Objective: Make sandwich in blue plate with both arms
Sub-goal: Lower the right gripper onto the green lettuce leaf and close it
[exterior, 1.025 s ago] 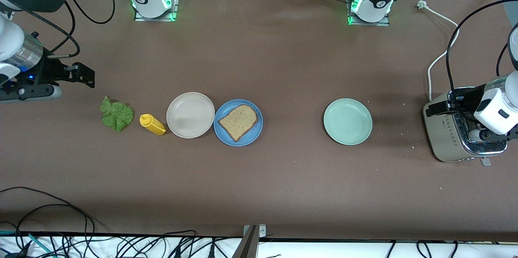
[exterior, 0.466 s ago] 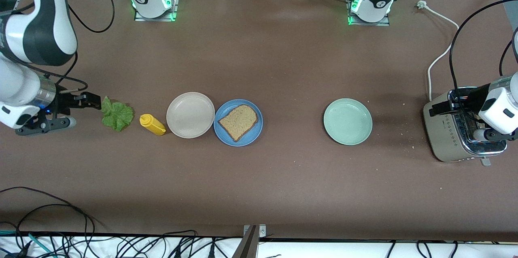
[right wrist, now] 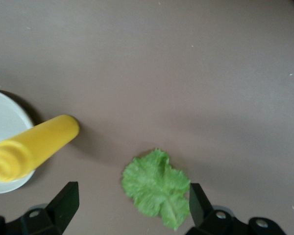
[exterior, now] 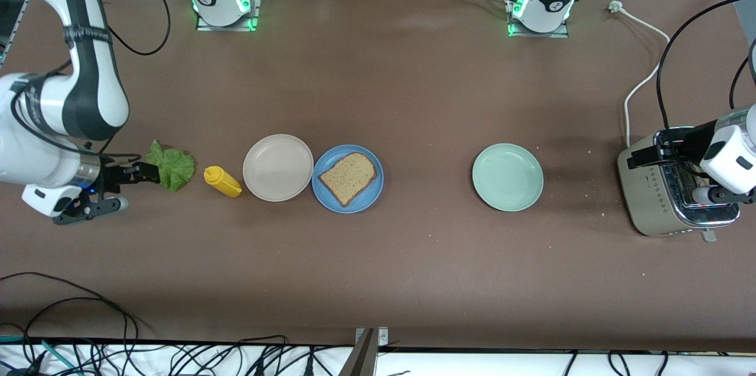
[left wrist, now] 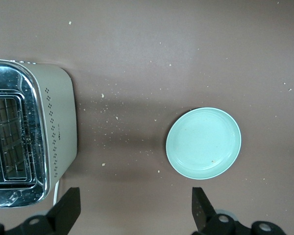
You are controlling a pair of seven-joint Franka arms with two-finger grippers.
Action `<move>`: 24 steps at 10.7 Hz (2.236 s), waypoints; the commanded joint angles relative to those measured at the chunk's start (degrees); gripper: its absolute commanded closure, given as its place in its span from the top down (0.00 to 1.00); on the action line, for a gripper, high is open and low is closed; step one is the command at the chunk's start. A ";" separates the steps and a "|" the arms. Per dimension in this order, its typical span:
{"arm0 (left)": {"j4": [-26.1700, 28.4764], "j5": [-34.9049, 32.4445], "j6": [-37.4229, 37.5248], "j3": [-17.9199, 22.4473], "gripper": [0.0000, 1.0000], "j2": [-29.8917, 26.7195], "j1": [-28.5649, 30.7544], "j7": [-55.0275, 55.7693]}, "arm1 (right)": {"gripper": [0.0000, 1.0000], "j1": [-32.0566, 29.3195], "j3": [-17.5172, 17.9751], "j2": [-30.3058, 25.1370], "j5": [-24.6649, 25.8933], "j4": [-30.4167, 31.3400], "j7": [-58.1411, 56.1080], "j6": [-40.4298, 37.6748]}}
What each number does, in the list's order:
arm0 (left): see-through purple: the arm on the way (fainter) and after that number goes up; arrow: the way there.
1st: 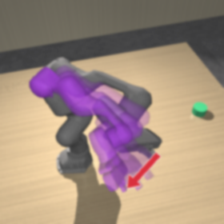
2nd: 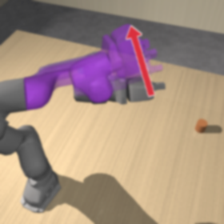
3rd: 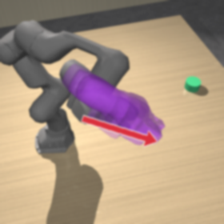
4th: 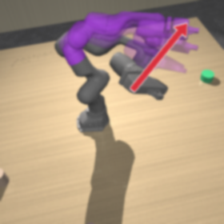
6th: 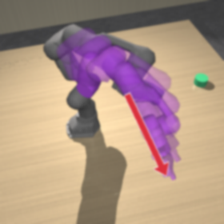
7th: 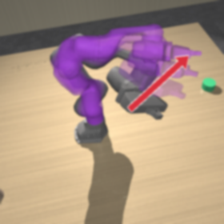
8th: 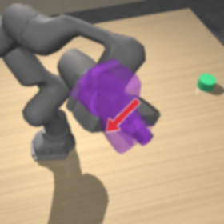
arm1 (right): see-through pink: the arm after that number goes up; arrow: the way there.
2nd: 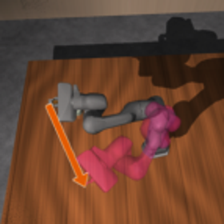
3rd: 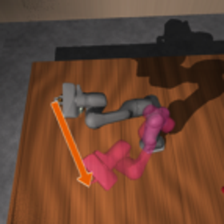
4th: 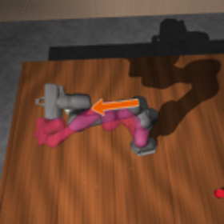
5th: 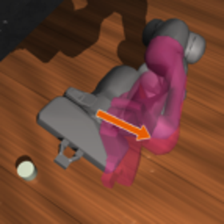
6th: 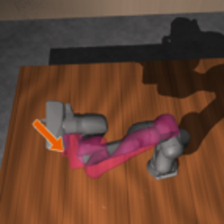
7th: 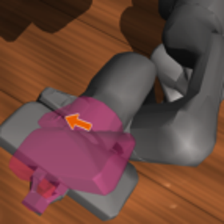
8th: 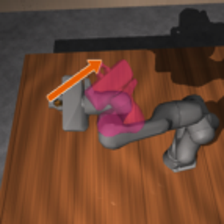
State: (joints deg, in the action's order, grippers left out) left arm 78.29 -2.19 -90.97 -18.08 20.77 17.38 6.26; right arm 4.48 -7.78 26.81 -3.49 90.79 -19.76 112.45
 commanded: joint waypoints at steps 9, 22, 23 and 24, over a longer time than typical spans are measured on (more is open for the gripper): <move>0.38 -0.97 0.36 -0.37 1.00 -0.38 2.57 -3.87 | 1.00 -2.72 0.22 1.40 -1.70 21.36 -7.39 22.81; 0.46 -0.88 1.68 -0.72 1.00 -0.47 2.22 -3.44 | 0.00 -4.04 0.49 -0.25 -1.70 26.02 -13.73 29.50; 0.38 -0.97 1.68 -0.72 1.00 -0.47 2.22 -3.44 | 0.00 -4.04 0.84 -1.66 -1.70 25.50 -13.55 27.23; 0.38 -1.06 1.68 -0.72 1.00 -0.56 2.22 -3.44 | 0.00 -3.95 0.93 -2.98 -1.61 24.71 -13.46 24.60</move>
State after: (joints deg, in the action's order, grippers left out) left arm 78.41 -2.19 -89.88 -18.34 20.82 19.33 3.90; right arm 0.86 -7.59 27.89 -4.16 115.93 -31.93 141.98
